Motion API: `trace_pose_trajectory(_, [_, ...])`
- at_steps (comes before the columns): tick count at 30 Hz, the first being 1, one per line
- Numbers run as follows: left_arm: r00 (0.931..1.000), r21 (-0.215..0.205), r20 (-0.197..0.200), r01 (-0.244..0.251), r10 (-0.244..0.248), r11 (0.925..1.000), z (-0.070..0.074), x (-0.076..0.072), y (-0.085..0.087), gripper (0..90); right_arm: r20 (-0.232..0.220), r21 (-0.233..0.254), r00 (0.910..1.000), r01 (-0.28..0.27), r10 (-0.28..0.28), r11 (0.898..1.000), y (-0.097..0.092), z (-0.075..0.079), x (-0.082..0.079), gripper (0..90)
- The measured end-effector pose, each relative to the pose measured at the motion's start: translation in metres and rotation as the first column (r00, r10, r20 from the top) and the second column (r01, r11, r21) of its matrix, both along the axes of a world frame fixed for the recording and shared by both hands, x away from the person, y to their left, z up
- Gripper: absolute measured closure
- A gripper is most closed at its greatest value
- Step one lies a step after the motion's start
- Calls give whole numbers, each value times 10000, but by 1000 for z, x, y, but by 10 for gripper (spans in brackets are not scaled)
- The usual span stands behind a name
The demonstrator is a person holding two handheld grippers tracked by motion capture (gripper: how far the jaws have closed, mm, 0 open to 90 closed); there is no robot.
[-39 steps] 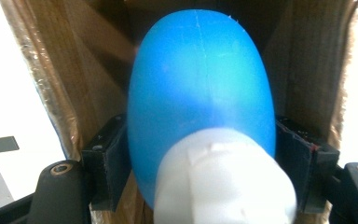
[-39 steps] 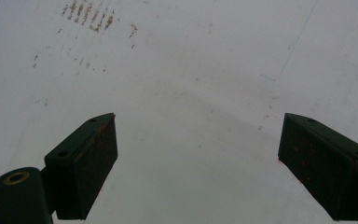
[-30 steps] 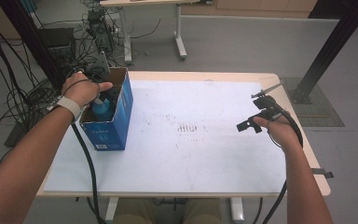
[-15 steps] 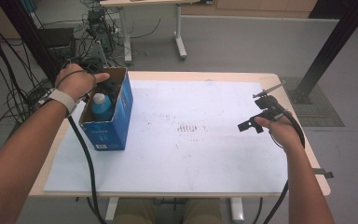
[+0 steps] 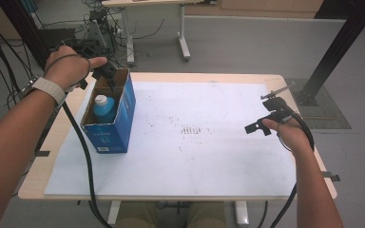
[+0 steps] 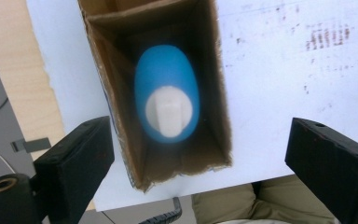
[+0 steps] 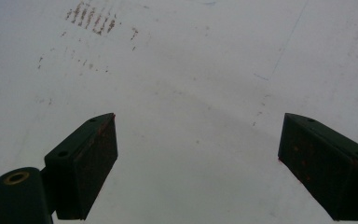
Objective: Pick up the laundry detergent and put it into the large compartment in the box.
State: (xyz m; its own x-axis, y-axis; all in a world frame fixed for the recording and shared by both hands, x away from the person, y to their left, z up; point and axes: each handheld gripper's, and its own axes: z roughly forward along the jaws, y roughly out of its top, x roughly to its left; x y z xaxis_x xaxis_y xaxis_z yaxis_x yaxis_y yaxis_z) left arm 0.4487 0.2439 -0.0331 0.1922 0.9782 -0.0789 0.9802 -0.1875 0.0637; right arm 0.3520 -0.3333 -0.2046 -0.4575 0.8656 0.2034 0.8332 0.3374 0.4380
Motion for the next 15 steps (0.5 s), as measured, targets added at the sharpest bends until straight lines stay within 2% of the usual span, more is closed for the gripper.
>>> trace_pose_trajectory(5, [9981,-187,163,592,-589,9981,17,-4,-3,67,34,-8,10000,18,-18,10000,-1,1,-2,116])
trace_pose_trajectory(8, [9968,-160,238,765,-761,9969,25,-6,-5,67,77,2,10000,37,-37,10000,-2,2,-3,116])
trace_pose_trajectory(9, [9960,-30,255,859,-858,9963,28,-7,-8,67,89,3,10000,44,-44,10000,-3,2,-3,116])
trace_pose_trajectory(10, [9948,89,262,982,-984,9951,33,-8,-11,65,80,15,9999,68,-68,10000,-3,3,-4,116])
trace_pose_trajectory(13, [9909,-62,533,1242,-1237,9922,43,-12,-10,65,57,26,9999,148,-148,9999,-5,4,-5,116])
trace_pose_trajectory(15, [9860,-88,660,1543,-1534,9880,51,-15,-12,65,80,35,9999,144,-144,9999,-5,4,-5,116])
